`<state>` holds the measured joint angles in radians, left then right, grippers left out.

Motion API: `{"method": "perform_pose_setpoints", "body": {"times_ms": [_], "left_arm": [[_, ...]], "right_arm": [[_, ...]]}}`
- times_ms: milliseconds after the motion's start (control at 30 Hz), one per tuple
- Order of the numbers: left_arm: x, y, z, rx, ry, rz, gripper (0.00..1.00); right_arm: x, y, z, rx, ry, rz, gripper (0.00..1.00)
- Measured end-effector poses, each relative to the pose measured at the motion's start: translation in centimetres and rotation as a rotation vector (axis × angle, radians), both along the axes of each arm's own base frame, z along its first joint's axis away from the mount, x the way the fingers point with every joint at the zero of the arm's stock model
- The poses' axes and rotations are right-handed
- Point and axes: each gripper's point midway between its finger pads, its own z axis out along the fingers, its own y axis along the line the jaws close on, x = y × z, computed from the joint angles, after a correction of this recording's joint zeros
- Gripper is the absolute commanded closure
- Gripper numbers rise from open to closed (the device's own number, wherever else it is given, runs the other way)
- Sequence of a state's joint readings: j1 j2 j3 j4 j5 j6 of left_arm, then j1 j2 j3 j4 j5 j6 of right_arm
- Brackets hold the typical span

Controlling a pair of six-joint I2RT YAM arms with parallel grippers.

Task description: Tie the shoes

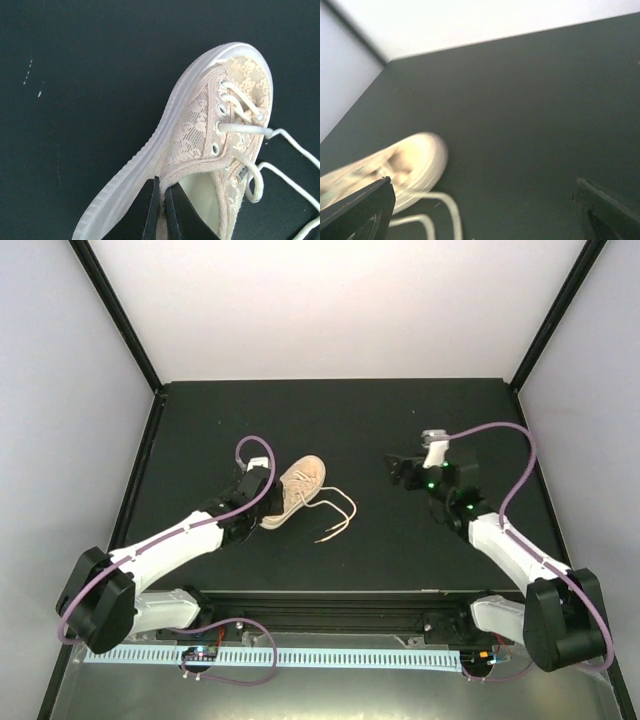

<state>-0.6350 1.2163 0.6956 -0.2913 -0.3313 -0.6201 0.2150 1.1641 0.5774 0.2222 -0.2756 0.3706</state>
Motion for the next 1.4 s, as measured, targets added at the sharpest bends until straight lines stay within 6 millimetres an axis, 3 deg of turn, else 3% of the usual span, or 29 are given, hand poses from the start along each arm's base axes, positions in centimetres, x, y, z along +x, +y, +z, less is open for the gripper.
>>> {"method": "perform_pose_setpoints", "body": {"times_ms": [133,267,367,467,567,800,1000,1133,1300,1367,1400], "left_arm": [[-1.0,0.6,-1.3,-0.006,0.021,0.012,0.98],[-2.0,1.1,-2.6,-0.011,0.051,0.013,0.95],[-2.4,1.0,-3.2,-0.019,0.067,0.001,0.96],[-2.7,0.7,-3.6,-0.035,0.079,-0.011,0.96],[-2.9,0.5,-4.0,-0.047,0.087,-0.021,0.96],[-3.4,0.2,-4.8,-0.067,0.105,-0.042,0.96],[-3.5,0.0,-4.8,-0.076,0.107,-0.05,0.96],[-3.6,-0.1,-4.9,-0.082,0.11,-0.054,0.96],[-3.7,-0.4,-4.9,-0.094,0.117,-0.061,0.96],[-3.8,-0.5,-5.0,-0.105,0.123,-0.064,0.96],[-3.9,-0.6,-5.1,-0.112,0.128,-0.066,0.95]], "right_arm": [[-2.8,6.2,-1.4,-0.049,0.077,0.19,0.03],[-5.4,9.0,-5.3,-0.141,0.222,0.271,0.16],[-7.3,10.5,-9.0,-0.237,0.349,0.315,0.19],[-8.8,11.2,-11.8,-0.306,0.438,0.343,0.21],[-9.4,11.5,-13.4,-0.343,0.487,0.349,0.23],[-8.9,13.4,-15.5,-0.413,0.529,0.358,0.23],[-8.2,14.5,-16.4,-0.472,0.52,0.342,0.33],[-7.6,14.5,-16.7,-0.5,0.506,0.312,0.44],[-6.3,14.2,-16.9,-0.519,0.482,0.247,0.85],[-5.8,13.8,-16.9,-0.526,0.474,0.212,0.98],[-5.7,13.6,-16.9,-0.526,0.475,0.188,0.98]]}}
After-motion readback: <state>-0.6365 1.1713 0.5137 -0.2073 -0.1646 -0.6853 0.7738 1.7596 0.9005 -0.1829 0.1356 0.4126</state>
